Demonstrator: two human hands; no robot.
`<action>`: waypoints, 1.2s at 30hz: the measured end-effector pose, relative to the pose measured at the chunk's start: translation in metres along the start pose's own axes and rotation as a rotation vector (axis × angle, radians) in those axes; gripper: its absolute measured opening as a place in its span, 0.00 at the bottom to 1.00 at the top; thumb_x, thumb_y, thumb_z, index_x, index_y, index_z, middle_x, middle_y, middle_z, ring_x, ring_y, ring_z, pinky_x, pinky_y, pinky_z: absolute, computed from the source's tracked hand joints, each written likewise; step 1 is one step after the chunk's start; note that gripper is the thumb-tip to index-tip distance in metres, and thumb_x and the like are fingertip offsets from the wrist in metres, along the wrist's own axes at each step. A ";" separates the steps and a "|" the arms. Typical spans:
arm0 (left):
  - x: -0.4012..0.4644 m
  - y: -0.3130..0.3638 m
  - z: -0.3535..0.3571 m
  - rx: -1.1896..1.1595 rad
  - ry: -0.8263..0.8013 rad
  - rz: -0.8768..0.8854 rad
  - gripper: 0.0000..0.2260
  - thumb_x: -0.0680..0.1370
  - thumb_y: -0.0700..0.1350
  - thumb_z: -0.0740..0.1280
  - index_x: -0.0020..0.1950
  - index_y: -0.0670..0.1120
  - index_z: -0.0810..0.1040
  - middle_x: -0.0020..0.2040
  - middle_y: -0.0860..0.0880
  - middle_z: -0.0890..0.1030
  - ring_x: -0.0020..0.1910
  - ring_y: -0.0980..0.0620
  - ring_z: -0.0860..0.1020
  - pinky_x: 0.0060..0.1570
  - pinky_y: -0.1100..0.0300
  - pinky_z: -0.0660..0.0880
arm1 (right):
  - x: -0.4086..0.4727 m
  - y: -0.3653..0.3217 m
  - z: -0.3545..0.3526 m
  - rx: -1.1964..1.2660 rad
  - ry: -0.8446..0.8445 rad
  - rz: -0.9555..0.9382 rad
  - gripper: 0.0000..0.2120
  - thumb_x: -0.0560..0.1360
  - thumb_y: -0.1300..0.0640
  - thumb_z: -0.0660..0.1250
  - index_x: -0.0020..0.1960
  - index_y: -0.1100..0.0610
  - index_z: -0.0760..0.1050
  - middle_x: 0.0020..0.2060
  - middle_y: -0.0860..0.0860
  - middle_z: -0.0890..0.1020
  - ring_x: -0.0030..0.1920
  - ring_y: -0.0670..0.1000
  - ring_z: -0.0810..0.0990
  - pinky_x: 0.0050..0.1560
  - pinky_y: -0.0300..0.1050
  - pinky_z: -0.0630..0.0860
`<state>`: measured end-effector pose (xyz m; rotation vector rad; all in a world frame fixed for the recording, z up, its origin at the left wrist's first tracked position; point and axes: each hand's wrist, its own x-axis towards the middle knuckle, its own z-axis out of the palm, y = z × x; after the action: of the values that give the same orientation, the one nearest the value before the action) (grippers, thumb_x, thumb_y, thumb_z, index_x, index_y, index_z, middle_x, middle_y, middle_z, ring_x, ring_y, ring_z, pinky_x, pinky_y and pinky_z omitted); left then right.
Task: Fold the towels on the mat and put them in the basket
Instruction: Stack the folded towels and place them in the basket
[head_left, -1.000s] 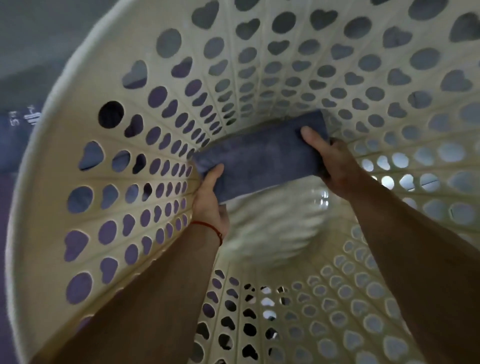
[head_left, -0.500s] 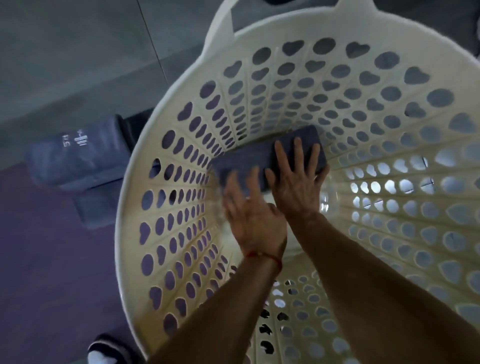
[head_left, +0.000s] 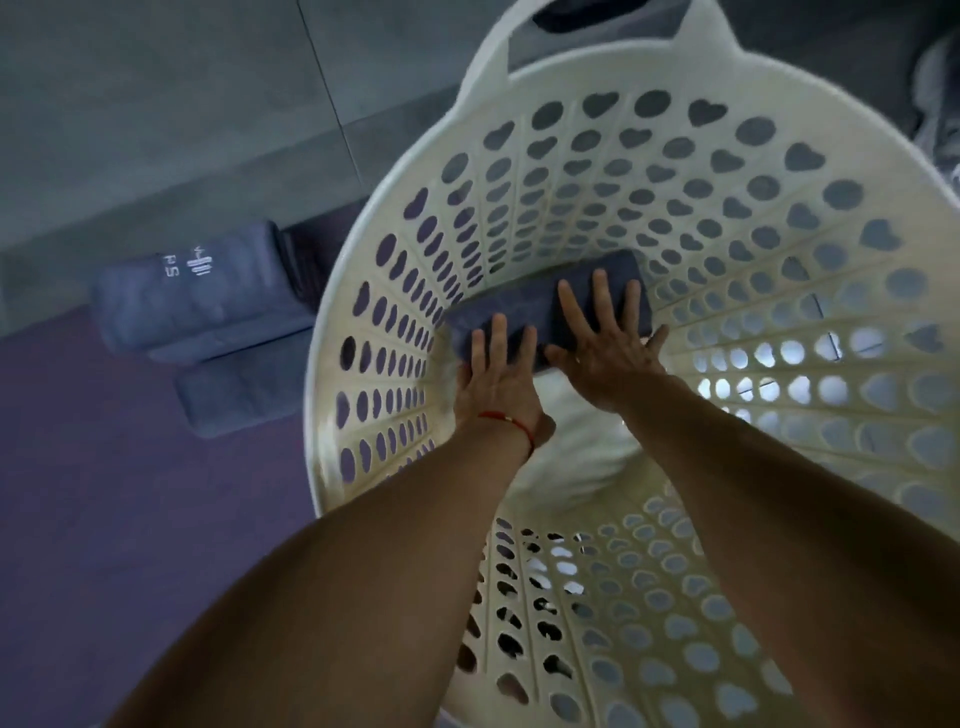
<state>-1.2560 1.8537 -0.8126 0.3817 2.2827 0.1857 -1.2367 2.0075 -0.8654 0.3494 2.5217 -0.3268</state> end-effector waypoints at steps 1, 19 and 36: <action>-0.011 0.003 -0.012 -0.018 -0.013 -0.001 0.46 0.74 0.50 0.69 0.80 0.56 0.38 0.79 0.49 0.31 0.78 0.43 0.35 0.78 0.44 0.45 | -0.009 -0.004 -0.011 0.011 -0.001 -0.019 0.38 0.79 0.32 0.50 0.78 0.38 0.29 0.78 0.49 0.29 0.77 0.62 0.29 0.70 0.80 0.48; -0.266 -0.175 -0.180 -0.729 0.581 -0.255 0.16 0.73 0.36 0.68 0.60 0.47 0.79 0.53 0.46 0.80 0.47 0.49 0.79 0.47 0.65 0.73 | -0.246 -0.282 -0.196 0.885 0.446 -0.373 0.15 0.73 0.57 0.62 0.59 0.56 0.76 0.51 0.48 0.79 0.42 0.44 0.79 0.43 0.42 0.77; -0.038 -0.405 -0.020 -0.999 0.214 -0.584 0.27 0.78 0.52 0.69 0.74 0.45 0.66 0.64 0.49 0.73 0.58 0.47 0.75 0.58 0.57 0.73 | 0.034 -0.351 0.098 0.659 0.060 0.425 0.31 0.77 0.47 0.66 0.76 0.58 0.63 0.74 0.57 0.68 0.73 0.58 0.68 0.70 0.49 0.65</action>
<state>-1.3335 1.4591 -0.8749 -0.8309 2.0839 1.0230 -1.3256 1.6555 -0.9089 1.1368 2.2491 -0.9771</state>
